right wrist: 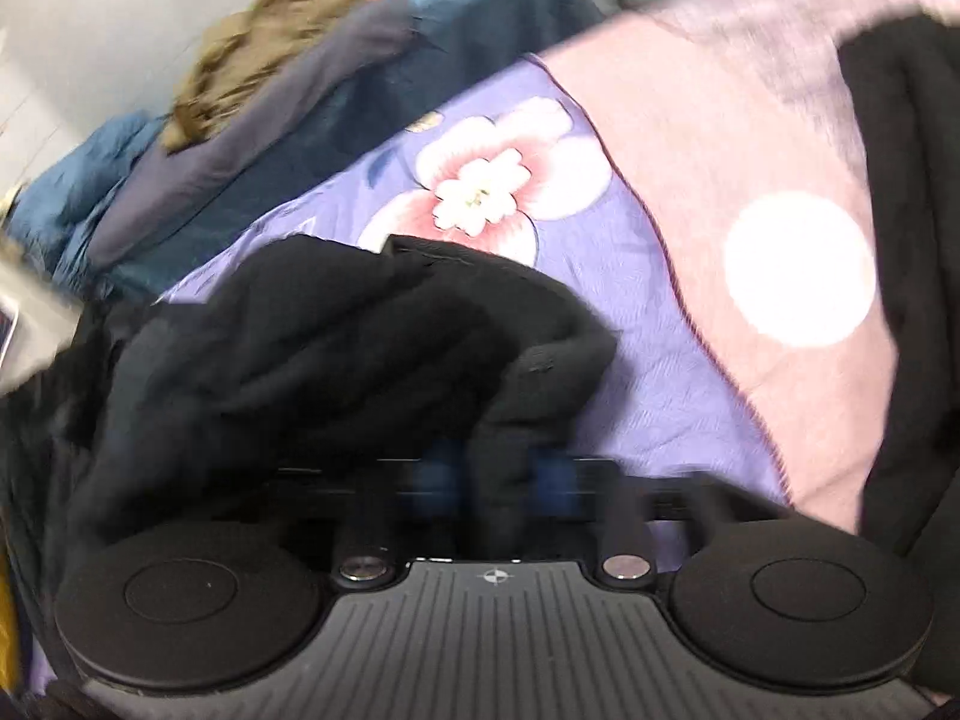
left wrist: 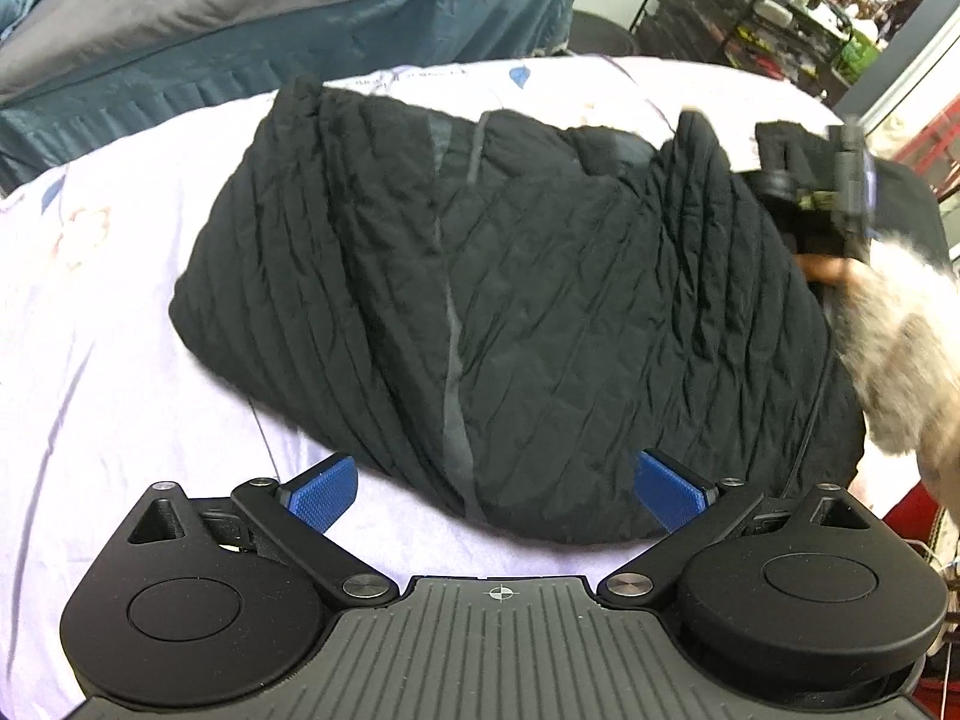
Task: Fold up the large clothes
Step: 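Grasp the jacket edge with the right gripper while the left gripper approaches the jacket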
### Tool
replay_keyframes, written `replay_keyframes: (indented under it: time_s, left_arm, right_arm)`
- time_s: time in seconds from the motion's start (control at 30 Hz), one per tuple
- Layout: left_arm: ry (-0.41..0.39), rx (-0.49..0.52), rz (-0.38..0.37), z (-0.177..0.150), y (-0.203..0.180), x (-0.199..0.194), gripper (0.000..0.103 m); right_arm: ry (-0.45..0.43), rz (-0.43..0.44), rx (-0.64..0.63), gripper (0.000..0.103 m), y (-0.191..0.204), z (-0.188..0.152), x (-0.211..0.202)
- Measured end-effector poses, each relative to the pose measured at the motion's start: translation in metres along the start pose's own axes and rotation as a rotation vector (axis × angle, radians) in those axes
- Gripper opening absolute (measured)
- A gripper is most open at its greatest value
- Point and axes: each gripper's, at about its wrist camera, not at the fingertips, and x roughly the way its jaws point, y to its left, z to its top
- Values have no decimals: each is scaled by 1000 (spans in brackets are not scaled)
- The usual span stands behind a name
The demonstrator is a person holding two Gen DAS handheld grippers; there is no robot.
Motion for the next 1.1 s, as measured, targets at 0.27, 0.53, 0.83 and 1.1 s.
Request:
replay_keyframes:
  time_s: [0.27, 0.53, 0.83, 1.1]
  left_arm:
    - [-433, -201, -58, 14, 58, -139, 103]
    - [-542, -164, 17, -5, 124, -225, 103]
    - [-214, 51, -72, -1, 90, -82, 103]
    - [-117, -4, -299, 15, 52, -55, 103]
  right_arm:
    - [-166, 549, -43, 11, 118, -18, -113]
    - [-64, 950, -276, 9, 213, -100, -225]
    - [-119, 566, -154, 11, 173, -129, -238]
    - [-210, 336, -101, 13, 164, -165, -248]
